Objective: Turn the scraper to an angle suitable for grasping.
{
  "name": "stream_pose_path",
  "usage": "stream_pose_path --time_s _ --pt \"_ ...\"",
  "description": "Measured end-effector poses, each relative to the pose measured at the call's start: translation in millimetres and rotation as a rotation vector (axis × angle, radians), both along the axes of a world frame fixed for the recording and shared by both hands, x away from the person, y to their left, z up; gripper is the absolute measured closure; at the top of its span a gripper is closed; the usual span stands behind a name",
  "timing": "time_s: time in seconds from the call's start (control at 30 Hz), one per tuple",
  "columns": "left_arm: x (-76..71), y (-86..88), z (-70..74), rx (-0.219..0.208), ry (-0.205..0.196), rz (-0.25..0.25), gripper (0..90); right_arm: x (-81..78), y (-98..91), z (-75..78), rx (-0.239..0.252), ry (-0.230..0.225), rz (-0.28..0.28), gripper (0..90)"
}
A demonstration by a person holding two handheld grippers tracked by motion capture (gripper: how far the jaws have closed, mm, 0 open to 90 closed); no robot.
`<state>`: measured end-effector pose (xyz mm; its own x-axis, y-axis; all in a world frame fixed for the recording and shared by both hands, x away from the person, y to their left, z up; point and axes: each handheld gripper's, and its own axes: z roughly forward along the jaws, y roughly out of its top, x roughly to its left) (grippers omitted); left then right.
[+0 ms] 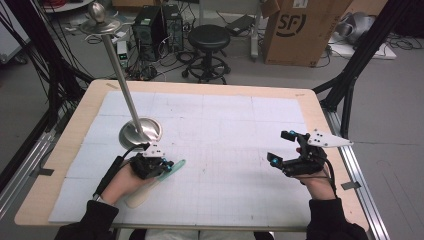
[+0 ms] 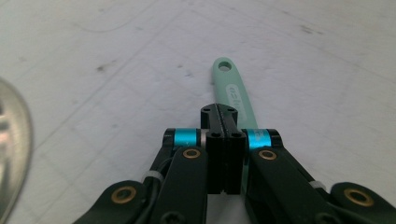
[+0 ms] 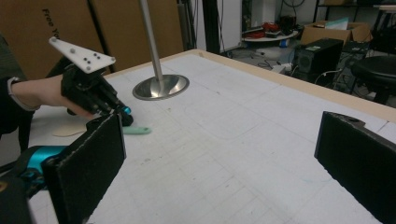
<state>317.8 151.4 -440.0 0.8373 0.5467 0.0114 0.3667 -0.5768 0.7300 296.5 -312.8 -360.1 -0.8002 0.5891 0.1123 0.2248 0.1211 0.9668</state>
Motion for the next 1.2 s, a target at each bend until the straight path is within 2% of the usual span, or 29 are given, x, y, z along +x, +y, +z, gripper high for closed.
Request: stream_pose_path --time_s 0.13,0.23,0.57,0.77,0.83,0.93,1.03,1.07,1.1,1.13,1.17,1.2 --pt "-9.3 -7.0 -0.2 -0.005 0.003 -0.091 89.9 0.2 -0.6 -0.4 0.002 0.003 -0.002 0.8" --pt "-14.7 -11.4 -0.9 -0.002 -0.016 -0.146 89.9 0.3 0.3 -0.8 -0.001 0.003 0.001 0.9" --pt "-24.2 -19.1 -1.5 -0.021 0.002 -0.224 89.9 1.1 -0.2 -2.1 0.002 0.011 0.002 0.9" --pt "-30.1 -25.4 -2.0 -0.02 -0.008 -0.278 89.9 1.3 -1.2 -2.2 0.009 0.009 0.0 0.8" --pt "-29.1 -25.2 -2.1 -0.028 0.001 -0.276 89.8 1.1 -1.1 -2.2 0.01 0.009 0.0 0.8" --pt "-27.4 -23.1 0.1 -0.037 -0.019 -0.254 89.6 0.7 -0.7 -2.1 0.009 0.013 0.005 0.8" --pt "-24.3 -14.6 8.3 -0.112 -0.041 -0.232 86.3 1.0 -0.9 -2.2 0.009 0.01 0.004 0.8" --pt "-23.3 -11.0 12.0 -0.148 -0.047 -0.213 82.0 1.2 -1.1 -2.2 0.008 0.007 0.002 0.8" --pt "-21.0 -6.4 16.3 -0.183 -0.042 -0.186 80.0 1.1 -1.2 -2.1 0.01 0.009 -0.001 0.8" --pt "-18.1 -1.4 20.1 -0.223 -0.019 -0.157 76.7 1.3 -1.9 -2.2 0.012 0.005 -0.009 0.9" --pt "-15.4 3.3 23.4 -0.257 -0.01 -0.109 76.7 1.3 -1.9 -2.2 0.012 0.005 -0.009 0.9" --pt "-14.1 7.5 26.5 -0.279 -0.002 -0.054 71.8 1.4 -2.0 -2.3 0.015 0.008 -0.008 0.8"
